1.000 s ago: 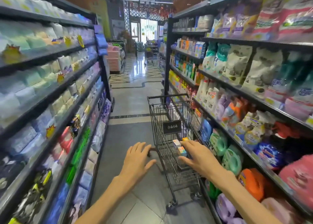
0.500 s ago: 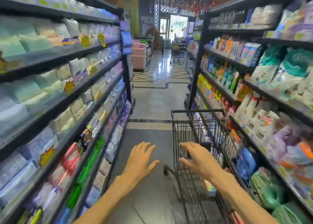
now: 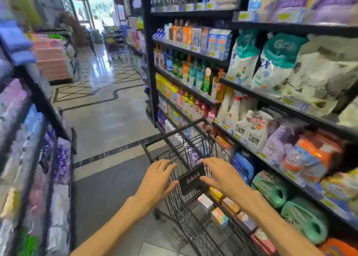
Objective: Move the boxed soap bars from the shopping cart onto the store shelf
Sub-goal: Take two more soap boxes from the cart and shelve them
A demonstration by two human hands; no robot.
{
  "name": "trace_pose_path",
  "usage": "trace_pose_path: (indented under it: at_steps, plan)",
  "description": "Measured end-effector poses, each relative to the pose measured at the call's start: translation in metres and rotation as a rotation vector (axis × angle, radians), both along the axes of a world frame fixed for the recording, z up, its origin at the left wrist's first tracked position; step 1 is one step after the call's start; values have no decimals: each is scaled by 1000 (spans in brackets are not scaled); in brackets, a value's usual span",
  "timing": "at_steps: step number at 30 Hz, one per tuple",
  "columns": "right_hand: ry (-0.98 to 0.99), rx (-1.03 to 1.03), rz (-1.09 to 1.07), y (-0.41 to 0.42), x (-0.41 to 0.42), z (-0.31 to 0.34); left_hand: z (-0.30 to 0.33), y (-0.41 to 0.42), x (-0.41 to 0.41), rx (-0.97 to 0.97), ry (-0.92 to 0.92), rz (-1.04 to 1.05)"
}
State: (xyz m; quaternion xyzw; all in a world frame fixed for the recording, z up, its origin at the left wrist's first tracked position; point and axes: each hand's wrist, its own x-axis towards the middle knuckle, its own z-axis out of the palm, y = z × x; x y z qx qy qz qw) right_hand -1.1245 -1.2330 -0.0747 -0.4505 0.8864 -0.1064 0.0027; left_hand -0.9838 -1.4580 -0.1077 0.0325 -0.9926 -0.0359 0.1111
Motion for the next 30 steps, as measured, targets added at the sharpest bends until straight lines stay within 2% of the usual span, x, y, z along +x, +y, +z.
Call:
trace_pose_path:
  at_steps: [7,11,20,26,30]
  plan:
    - [-56,-8,-324,34,-69,-24,-35,1,-154,37,-62,-348]
    - [-89,15,-484,60,-111,-57,-70,16,-223,51,-149,-473]
    - [-402,86,-777,63,-149,-166,-192,3,-315,60,-567,-502]
    - [-623,93,-921,58,-149,-269,-311,8,-353,123,-808,-441]
    - [-700,96,-979,55,-149,-337,-398,14,-367,193,-905,-405]
